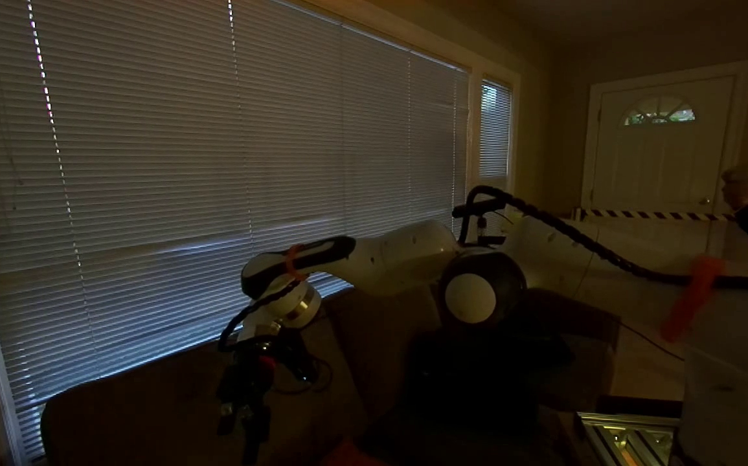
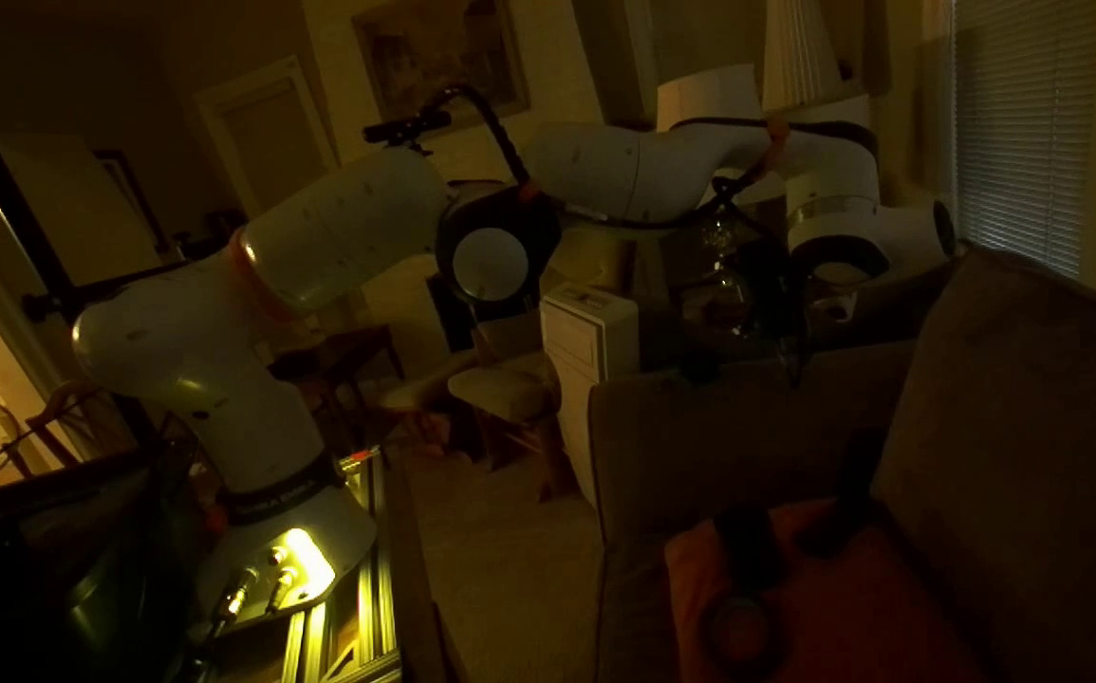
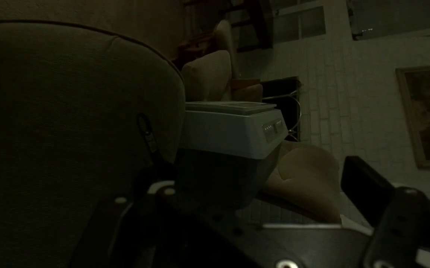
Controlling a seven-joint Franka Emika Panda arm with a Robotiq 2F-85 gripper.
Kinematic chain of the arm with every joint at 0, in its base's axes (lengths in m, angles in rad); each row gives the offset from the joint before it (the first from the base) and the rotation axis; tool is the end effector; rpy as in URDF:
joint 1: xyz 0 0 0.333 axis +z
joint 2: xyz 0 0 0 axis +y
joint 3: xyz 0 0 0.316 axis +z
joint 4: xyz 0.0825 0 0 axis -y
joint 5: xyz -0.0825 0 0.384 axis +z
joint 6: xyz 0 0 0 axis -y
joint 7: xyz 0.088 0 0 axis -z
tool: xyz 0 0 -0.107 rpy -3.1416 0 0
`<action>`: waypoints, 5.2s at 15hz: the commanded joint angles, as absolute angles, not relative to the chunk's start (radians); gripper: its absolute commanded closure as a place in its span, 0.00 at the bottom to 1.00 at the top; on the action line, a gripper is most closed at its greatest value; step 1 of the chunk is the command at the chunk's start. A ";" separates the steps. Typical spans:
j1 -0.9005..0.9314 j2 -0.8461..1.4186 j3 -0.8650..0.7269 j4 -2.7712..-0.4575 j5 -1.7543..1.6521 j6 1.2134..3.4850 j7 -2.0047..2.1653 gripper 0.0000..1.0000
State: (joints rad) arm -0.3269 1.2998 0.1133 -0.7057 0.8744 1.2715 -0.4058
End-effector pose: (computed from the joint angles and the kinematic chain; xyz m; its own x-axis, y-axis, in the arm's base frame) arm 0.7256 -0.0992 0.1675 0.9558 0.2159 -0.1995 -0.1030 -0.3897 -0.9152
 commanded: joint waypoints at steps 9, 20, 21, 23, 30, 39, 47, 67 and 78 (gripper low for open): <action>-0.318 1.449 0.147 -0.570 0.781 1.125 -0.367 0.00; -0.277 1.492 0.217 -0.637 0.802 1.239 -0.389 0.00; -0.274 1.492 0.218 -0.644 0.805 1.251 -0.392 0.00; -0.272 1.491 0.223 -0.656 0.816 1.286 -0.393 0.00; -0.276 1.491 0.256 -0.702 0.938 1.460 -0.408 0.00; -0.250 1.492 0.153 -0.727 0.867 1.530 -0.319 0.00; -0.242 1.489 0.173 -0.739 0.884 1.612 -0.379 0.00; -0.134 1.490 0.212 -0.854 0.817 1.710 -0.565 0.00; -0.127 1.486 0.237 -0.834 0.808 1.712 -0.638 0.00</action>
